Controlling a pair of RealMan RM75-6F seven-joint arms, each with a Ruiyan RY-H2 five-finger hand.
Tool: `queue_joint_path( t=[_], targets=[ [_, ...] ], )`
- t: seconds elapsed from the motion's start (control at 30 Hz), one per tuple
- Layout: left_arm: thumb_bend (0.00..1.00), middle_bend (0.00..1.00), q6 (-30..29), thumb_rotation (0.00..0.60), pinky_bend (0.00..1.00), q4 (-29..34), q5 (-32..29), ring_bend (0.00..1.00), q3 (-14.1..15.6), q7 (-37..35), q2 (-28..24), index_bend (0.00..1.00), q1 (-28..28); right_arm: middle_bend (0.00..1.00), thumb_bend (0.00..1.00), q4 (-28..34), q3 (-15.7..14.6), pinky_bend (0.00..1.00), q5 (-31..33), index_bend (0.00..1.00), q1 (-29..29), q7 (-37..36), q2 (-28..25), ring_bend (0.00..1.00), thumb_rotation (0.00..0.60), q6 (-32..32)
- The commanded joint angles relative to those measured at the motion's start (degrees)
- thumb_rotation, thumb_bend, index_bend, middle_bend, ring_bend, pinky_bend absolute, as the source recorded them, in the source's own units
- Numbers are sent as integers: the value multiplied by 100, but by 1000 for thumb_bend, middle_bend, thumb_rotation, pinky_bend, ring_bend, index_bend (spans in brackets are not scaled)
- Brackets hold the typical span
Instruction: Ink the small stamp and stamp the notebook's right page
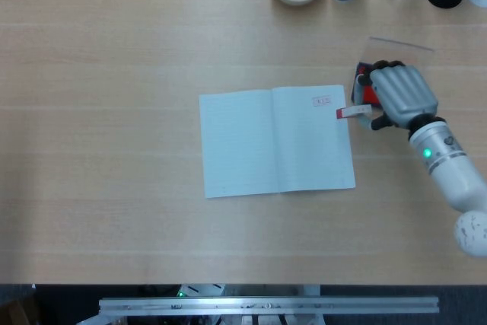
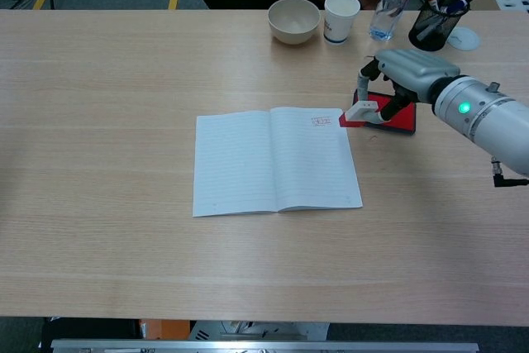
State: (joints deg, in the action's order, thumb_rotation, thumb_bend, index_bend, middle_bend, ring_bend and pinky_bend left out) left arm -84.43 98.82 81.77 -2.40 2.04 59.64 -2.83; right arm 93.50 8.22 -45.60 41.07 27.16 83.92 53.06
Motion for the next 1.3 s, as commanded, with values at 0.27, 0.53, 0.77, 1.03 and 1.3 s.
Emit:
queue_joint_path(
  t=[0.27,0.53,0.77,1.03,1.3],
  targets=[
    [260,127,-5,600,83,-22,3,111,8,-56,-24,130,16,404,294,-462,-93,243,258,617,262,230,581,243,600,-66],
    [260,127,-7,600,83,-38,-11,111,7,-78,-32,130,27,404,294,-757,-120,243,336,617,367,293,837,243,600,-91],
    [260,127,0,600,83,-69,-24,111,13,-86,-23,130,35,404,294,-902,-120,243,436,617,439,370,946,243,600,-97],
    [260,127,-14,600,83,-108,-39,111,13,-135,-24,130,59,404,294,-993,-126,243,575,617,544,520,1065,243,600,-109],
    [260,127,-7,600,83,-140,-52,111,10,-164,-17,130,64,404,294,-1044,-138,243,681,617,598,612,1130,243,600,-91]
  ],
)
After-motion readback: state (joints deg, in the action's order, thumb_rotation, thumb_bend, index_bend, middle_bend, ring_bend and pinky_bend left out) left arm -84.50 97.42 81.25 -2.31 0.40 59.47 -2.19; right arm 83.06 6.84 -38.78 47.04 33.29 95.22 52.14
